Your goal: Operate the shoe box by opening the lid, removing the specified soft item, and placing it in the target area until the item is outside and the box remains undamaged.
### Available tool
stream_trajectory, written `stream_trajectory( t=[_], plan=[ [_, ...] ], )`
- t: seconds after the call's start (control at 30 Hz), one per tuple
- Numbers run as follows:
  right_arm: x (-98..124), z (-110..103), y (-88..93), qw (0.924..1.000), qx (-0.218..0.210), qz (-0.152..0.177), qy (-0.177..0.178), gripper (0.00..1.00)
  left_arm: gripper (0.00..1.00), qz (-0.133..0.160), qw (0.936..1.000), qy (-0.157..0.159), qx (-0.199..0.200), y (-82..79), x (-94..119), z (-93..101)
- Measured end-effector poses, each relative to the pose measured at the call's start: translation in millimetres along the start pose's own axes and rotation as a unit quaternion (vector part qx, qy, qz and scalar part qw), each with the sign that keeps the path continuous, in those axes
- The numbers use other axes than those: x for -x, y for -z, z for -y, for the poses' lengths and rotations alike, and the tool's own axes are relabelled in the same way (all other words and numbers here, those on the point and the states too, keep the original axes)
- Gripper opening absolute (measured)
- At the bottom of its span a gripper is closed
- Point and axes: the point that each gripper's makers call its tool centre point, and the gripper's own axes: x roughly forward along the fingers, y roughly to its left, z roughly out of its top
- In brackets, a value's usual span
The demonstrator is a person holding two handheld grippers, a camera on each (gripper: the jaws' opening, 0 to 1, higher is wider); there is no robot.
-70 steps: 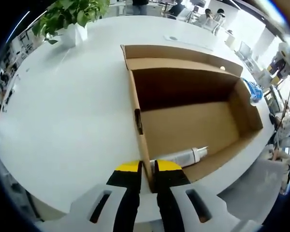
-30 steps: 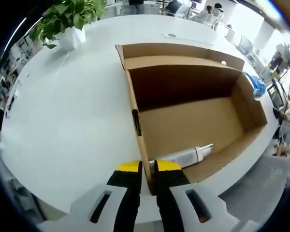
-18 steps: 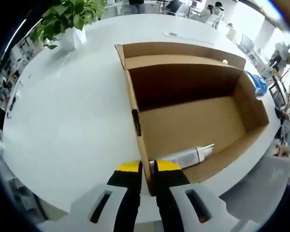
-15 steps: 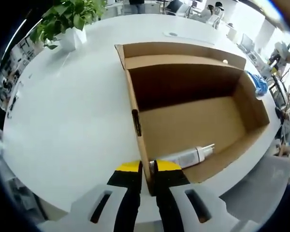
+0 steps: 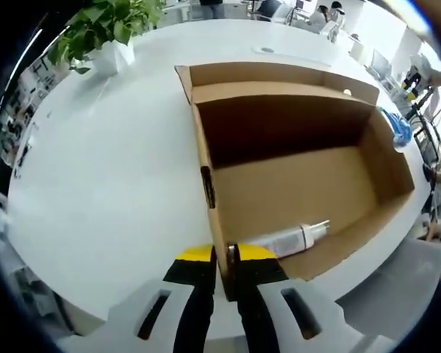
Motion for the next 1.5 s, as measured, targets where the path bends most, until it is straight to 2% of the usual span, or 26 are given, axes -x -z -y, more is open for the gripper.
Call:
stream_trajectory(
  t=[0.27,0.5,0.73,0.93,1.07,1.17,1.23,1.5],
  plan=[
    [-22,10,5.8,0.9999,0.009,0.001,-0.014,0.16,0.07,0.000,1.0000,-0.002,0.002,0.2,-1,1.0],
    [-44,10,13.8,0.9995,0.012,0.004,-0.029,0.16,0.07,-0.005,0.9999,-0.013,-0.002,1.5,-1,1.8],
    [-58,5,25.9,0.9990,0.013,0.002,-0.043,0.16,0.07,-0.009,0.9997,-0.021,-0.002,2.6,-1,2.4],
    [-61,4,25.5,0.9989,0.001,0.018,-0.044,0.17,0.08,-0.011,0.9997,-0.023,-0.005,4.1,-2,6.0],
    [-64,4,28.5,0.9991,0.011,0.012,-0.040,0.17,0.08,-0.012,0.9997,-0.023,-0.003,3.9,-3,6.4],
    [-62,7,24.6,0.9993,0.004,0.023,-0.031,0.24,0.08,-0.013,0.9996,-0.023,-0.005,5.5,-2,11.0],
    [-60,8,21.9,0.9992,0.001,0.027,-0.028,0.28,0.08,-0.014,0.9996,-0.024,-0.006,5.9,-1,11.6],
    [-40,2,7.2,0.9990,-0.003,0.045,-0.004,0.30,0.08,-0.012,0.9997,-0.019,-0.008,5.9,1,14.3]
  ],
)
